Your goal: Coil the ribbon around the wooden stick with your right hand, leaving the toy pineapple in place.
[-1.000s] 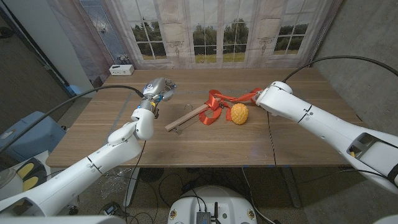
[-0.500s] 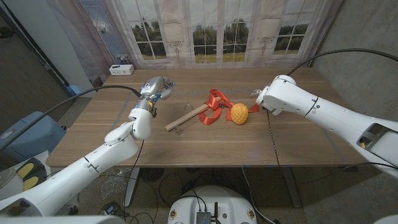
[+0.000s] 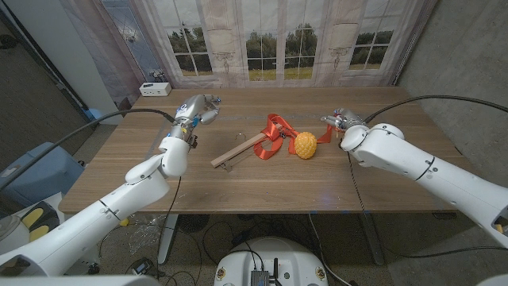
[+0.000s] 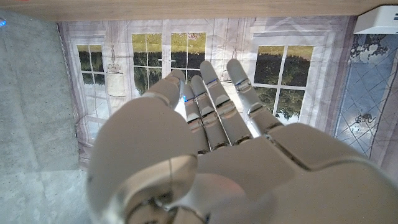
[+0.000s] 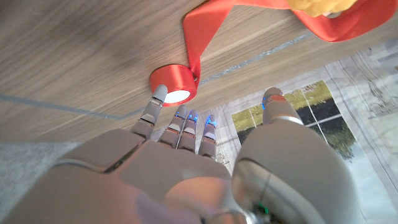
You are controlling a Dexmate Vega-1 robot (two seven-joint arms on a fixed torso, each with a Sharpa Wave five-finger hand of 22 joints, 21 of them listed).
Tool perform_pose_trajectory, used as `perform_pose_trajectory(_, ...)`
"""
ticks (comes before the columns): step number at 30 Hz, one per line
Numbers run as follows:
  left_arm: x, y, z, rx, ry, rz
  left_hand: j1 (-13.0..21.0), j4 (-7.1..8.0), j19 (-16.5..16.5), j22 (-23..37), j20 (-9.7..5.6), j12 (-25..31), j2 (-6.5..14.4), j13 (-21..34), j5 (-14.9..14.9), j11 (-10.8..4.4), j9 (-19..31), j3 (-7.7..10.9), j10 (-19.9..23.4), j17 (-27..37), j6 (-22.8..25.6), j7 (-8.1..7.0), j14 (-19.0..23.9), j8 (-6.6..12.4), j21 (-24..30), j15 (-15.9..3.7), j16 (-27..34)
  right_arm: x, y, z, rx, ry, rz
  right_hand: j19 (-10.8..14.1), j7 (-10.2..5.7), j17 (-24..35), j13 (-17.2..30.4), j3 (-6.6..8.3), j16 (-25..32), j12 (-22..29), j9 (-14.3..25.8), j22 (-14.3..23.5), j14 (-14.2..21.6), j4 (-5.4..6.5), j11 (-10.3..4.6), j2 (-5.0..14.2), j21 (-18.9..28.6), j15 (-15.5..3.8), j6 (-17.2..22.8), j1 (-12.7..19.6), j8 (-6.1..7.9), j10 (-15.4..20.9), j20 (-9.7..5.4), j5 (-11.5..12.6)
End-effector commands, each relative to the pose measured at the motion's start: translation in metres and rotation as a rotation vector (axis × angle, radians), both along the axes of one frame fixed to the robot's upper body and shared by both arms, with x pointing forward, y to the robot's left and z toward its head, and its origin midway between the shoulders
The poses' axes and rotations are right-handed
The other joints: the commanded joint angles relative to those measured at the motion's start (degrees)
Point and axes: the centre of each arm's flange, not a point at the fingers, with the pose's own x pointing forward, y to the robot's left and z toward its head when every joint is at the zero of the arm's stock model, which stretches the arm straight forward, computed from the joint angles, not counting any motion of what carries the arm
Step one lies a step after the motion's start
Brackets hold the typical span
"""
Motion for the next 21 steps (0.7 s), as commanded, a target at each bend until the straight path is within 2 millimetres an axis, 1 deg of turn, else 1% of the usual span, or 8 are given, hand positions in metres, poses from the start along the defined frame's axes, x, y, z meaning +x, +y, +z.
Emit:
perform_pose_trajectory(1, -0.006, 0.001, 0.007, -0.055, -0.012, -0.208, -1.78, -0.09, 1.05, 0.13, 0.47, -0.74, -0.54, -0.77, 0.37, 0.49, -0.54, 0.72, -2.23, -1.98, -2.46, -0.07, -2.6, -0.19, -0.94, -3.84, 0.29, -0.035, 0.001, -0.028, 0.235, -0.315, 0.325, 1.06, 0.16, -0.59, -0.18, 0.29, 0.31, 0.65, -0.06, 0.11, 1.62, 0.29, 0.35, 0.7, -0.33, 0.2, 1.14, -0.2, 0.49, 1.7, -1.55, -0.57)
perform_pose_trajectory(2, -0.006, 0.002, 0.008, -0.058, -0.012, -0.22, -1.99, -0.15, 0.87, 0.12, 0.8, -0.79, -0.6, -0.96, 0.4, 0.43, -0.69, 0.86, -2.59, -2.4, -3.05, 0.13, -3.2, -0.23, -1.21, -3.84, 0.27, -0.036, 0.001, -0.03, 0.25, -0.328, 0.334, 1.49, 0.17, -0.81, -0.28, 0.31, 0.35, 0.75, -0.07, 0.11, 2.07, 0.29, 0.51, 0.78, -0.36, 0.31, 1.37, -0.35, 0.48, 2.11, -1.99, -0.75)
perform_pose_trajectory(5, -0.007, 0.006, 0.009, -0.072, -0.012, -0.255, -2.89, -0.28, 0.84, 0.08, 0.97, -0.97, -1.11, -1.59, 0.42, 0.88, -1.18, 1.04, -3.94, -3.69, -4.34, 0.21, -4.89, -0.15, -1.94, -3.24, 0.31, -0.04, 0.003, -0.033, 0.276, -0.363, 0.374, 2.22, 0.28, -1.3, -0.5, 0.28, 0.36, 0.83, -0.08, 0.09, 2.84, 0.29, 0.64, 0.81, -0.48, 0.54, 2.0, -0.72, 0.53, 2.64, -2.76, -1.11)
perform_pose_trajectory(9, -0.006, 0.011, 0.009, -0.093, -0.009, -0.302, -3.64, -0.66, 0.33, 0.06, 1.31, -1.08, -1.64, -2.5, 0.48, 1.11, -1.85, 1.43, -5.64, -5.32, -5.72, 0.41, -7.51, -0.07, -3.02, -2.63, 0.18, -0.044, 0.005, -0.036, 0.326, -0.402, 0.436, 2.8, 0.48, -1.79, -0.75, 0.13, 0.01, 0.61, -0.09, 0.05, 2.73, 0.38, 0.86, 0.74, -0.68, 1.03, 2.55, -1.29, 0.54, 2.45, -3.3, -1.43)
perform_pose_trajectory(13, -0.006, 0.017, 0.009, -0.107, -0.008, -0.352, -4.4, -0.72, 0.4, 0.05, 1.39, -1.16, -1.96, -3.21, 0.45, 1.1, -2.35, 1.56, -6.91, -6.41, -6.91, 0.36, -8.96, -0.14, -3.65, -2.47, 0.33, -0.051, 0.01, -0.038, 0.367, -0.45, 0.483, 2.19, 0.68, -2.26, -1.01, -0.03, -0.36, 0.45, -0.1, 0.0, 2.48, 0.52, 0.92, 0.72, -1.31, 1.06, 3.32, -1.92, 0.64, 2.4, -2.84, -1.7)
perform_pose_trajectory(15, -0.006, 0.02, 0.009, -0.11, -0.005, -0.374, -4.63, -0.78, 0.13, 0.05, 1.36, -1.22, -2.06, -3.51, 0.43, 1.11, -2.57, 1.65, -7.54, -6.85, -7.32, 0.46, -9.51, -0.13, -4.02, -2.12, 0.38, -0.055, 0.012, -0.039, 0.389, -0.473, 0.507, 2.19, 0.6, -2.79, -1.33, -0.18, -0.5, 0.55, -0.11, -0.04, 2.91, 0.7, 0.97, 0.74, -1.81, 0.94, 3.87, -2.66, 0.62, 3.08, -1.52, -1.94)
perform_pose_trajectory(17, -0.004, 0.026, 0.01, -0.119, 0.0, -0.405, -4.75, -0.82, 0.22, 0.05, 1.22, -1.19, -2.12, -3.67, 0.42, 1.32, -2.68, 1.69, -7.74, -7.09, -7.52, 0.63, -9.62, -0.12, -4.13, -1.98, 0.46, -0.062, 0.015, -0.04, 0.409, -0.508, 0.519, 2.24, 0.68, -2.99, -1.45, -0.22, -0.36, 0.57, -0.11, -0.05, 3.56, 0.75, 0.95, 0.76, -1.97, 0.98, 4.08, -2.89, 0.61, 3.32, -1.18, -2.01)
perform_pose_trajectory(21, -0.002, 0.033, 0.007, -0.156, 0.011, -0.454, -5.14, -0.88, 0.32, 0.05, 1.2, -1.03, -2.29, -4.1, 0.4, 1.64, -2.98, 1.77, -7.95, -7.69, -8.08, 0.73, -10.09, -0.11, -4.48, -1.64, 0.58, -0.067, 0.016, -0.041, 0.455, -0.553, 0.549, 2.39, 0.7, -3.41, -1.68, -0.29, -0.37, 0.73, -0.13, -0.07, 4.14, 0.79, 0.9, 0.73, -2.28, 0.85, 4.75, -3.29, 0.7, 4.05, -0.89, -2.13)
